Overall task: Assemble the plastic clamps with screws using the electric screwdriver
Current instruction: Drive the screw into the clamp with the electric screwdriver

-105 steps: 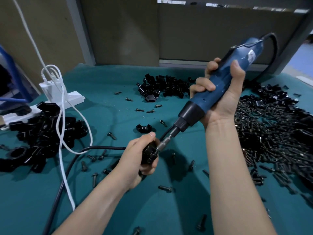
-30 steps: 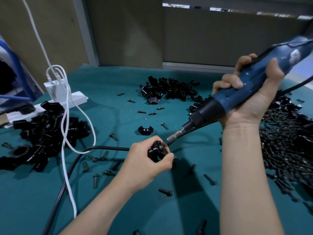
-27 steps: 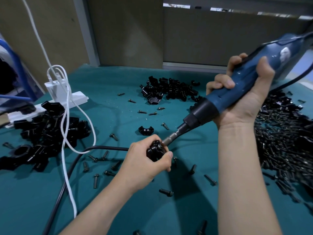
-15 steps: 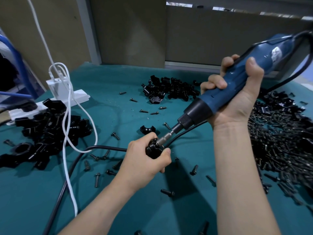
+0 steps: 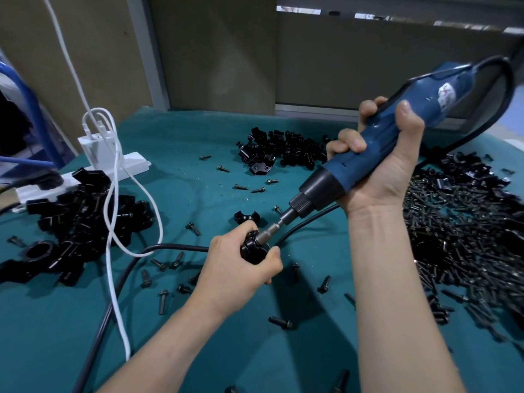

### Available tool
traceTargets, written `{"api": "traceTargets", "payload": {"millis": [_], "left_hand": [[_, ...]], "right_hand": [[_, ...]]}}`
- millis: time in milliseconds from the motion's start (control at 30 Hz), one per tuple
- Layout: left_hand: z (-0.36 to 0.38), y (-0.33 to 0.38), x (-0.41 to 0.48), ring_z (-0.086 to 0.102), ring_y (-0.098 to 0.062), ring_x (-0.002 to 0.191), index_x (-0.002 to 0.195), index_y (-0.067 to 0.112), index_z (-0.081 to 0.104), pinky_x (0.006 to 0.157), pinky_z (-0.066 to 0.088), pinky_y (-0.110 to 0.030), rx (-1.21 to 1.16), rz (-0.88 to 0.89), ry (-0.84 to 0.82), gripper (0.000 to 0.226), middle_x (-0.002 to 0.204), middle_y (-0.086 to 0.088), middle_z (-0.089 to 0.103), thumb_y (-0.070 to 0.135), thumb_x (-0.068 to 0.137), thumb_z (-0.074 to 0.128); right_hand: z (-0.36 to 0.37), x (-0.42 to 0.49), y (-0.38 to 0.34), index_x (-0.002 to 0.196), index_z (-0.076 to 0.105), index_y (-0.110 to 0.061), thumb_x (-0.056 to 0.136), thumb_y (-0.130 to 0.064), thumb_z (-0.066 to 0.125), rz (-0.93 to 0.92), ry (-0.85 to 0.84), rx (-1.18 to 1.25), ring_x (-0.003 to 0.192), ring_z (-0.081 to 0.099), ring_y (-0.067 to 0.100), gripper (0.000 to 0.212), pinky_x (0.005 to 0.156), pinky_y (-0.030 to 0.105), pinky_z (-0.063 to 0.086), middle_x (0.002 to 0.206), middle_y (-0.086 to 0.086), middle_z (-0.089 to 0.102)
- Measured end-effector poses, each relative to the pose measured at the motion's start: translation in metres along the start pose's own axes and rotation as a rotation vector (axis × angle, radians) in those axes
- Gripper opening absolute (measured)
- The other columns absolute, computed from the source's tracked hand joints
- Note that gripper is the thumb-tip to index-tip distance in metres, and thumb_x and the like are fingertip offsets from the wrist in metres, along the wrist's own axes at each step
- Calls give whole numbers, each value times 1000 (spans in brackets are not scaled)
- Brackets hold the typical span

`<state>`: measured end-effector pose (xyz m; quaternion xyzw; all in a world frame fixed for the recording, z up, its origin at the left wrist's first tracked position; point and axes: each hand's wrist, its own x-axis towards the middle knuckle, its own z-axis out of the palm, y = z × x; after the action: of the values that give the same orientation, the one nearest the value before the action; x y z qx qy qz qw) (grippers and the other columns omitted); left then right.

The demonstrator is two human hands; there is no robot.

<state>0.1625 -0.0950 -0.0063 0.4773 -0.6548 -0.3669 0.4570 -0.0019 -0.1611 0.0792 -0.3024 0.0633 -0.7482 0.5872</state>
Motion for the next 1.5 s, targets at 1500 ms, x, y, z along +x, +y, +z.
{"api": "traceTargets", "payload": {"millis": [1500], "left_hand": [[1, -12, 10, 16, -9, 32, 60, 20, 47, 39, 17, -13, -687, -442, -244, 26, 43, -7, 43, 34, 76, 61]], "right_hand": [[4, -3, -10, 90, 52, -18, 94, -32, 42, 66, -11, -107, 43, 47, 5, 18, 46, 20, 43, 79, -7, 60]]}}
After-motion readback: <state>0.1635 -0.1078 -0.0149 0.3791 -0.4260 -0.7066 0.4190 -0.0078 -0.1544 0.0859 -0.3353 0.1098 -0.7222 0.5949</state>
